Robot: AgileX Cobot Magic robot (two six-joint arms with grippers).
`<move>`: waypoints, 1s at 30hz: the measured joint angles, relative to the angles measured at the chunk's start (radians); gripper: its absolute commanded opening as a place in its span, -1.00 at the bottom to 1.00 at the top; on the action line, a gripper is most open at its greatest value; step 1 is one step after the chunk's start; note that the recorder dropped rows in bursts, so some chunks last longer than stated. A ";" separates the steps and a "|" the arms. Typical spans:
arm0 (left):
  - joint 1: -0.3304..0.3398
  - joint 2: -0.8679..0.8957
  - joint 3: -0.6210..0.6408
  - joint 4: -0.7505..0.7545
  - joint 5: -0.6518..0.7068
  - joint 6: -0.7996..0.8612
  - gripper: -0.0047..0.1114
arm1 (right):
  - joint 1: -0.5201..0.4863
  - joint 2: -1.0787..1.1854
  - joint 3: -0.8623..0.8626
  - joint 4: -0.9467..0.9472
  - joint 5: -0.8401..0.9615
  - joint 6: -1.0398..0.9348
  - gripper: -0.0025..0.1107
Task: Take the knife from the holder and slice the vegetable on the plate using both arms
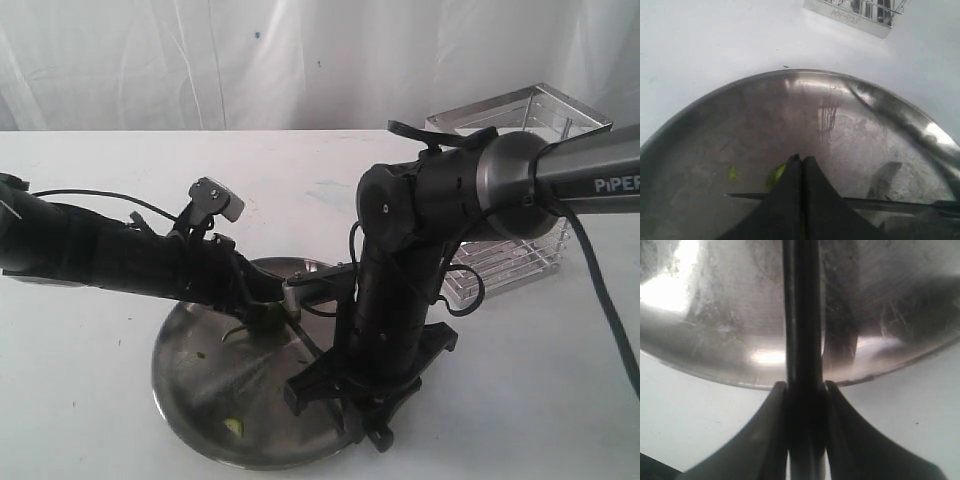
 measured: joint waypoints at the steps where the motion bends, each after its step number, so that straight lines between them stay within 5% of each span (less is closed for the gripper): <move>1: 0.000 0.000 0.000 0.000 0.000 0.000 -0.92 | 0.000 0.000 0.000 0.000 0.000 0.000 -0.96; 30: -0.048 0.080 -0.024 0.042 0.044 -0.068 -0.92 | 0.000 0.002 0.000 -0.002 0.032 0.000 -0.96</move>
